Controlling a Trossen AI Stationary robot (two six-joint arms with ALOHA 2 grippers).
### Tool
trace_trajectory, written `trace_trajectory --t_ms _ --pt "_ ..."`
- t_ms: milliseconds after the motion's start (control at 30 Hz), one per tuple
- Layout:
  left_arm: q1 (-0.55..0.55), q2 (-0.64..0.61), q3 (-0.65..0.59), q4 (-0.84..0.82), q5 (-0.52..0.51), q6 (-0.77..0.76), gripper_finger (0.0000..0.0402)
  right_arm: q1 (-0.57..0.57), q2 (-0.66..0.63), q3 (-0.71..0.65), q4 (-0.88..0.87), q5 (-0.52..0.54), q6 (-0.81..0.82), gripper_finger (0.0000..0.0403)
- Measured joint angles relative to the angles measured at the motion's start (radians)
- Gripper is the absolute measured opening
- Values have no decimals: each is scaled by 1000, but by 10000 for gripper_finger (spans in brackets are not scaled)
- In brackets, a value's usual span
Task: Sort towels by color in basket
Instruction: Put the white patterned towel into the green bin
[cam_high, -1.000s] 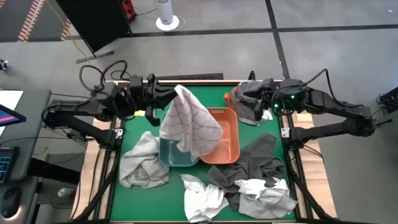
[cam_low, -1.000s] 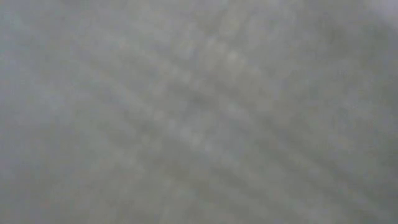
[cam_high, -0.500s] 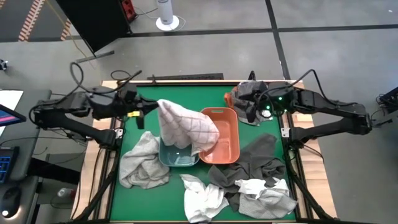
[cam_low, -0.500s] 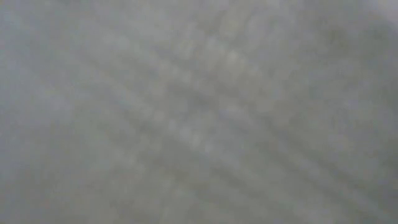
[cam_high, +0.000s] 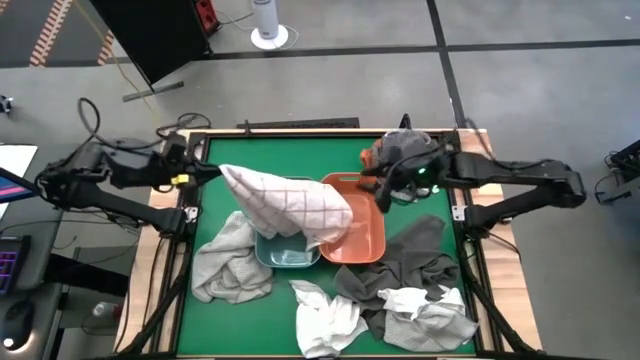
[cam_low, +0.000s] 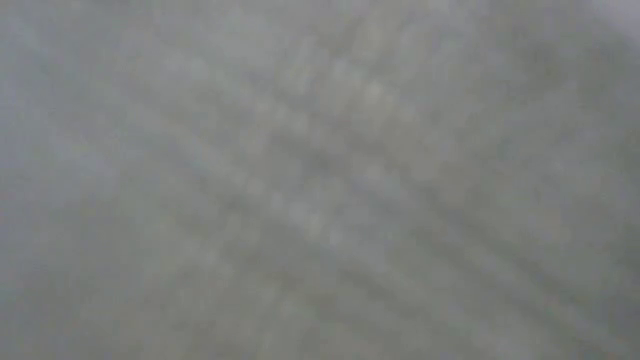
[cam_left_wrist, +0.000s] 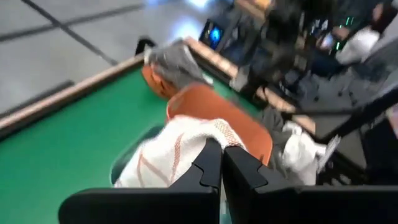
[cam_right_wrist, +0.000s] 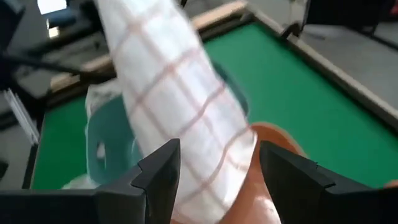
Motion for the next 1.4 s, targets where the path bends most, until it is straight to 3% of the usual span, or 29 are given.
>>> trace_trajectory --t_ms 233,400,600,800,933,1067,1400 --pt "0 -45 8 117 -32 95 0 69 172 89 37 0 -111 247" --pt "0 -23 4 189 30 149 0 77 304 142 106 0 -119 265" --pt "0 -13 4 288 133 154 0 86 492 210 328 0 -150 271" --pt "0 -13 4 340 149 157 0 110 692 397 316 0 -143 272" --pt "0 18 4 436 141 243 0 113 772 536 232 -30 -190 272" --pt "0 88 4 539 137 302 0 107 787 663 -3 -68 -256 272" --pt "0 279 4 531 106 260 0 108 583 714 -381 -75 -398 272"
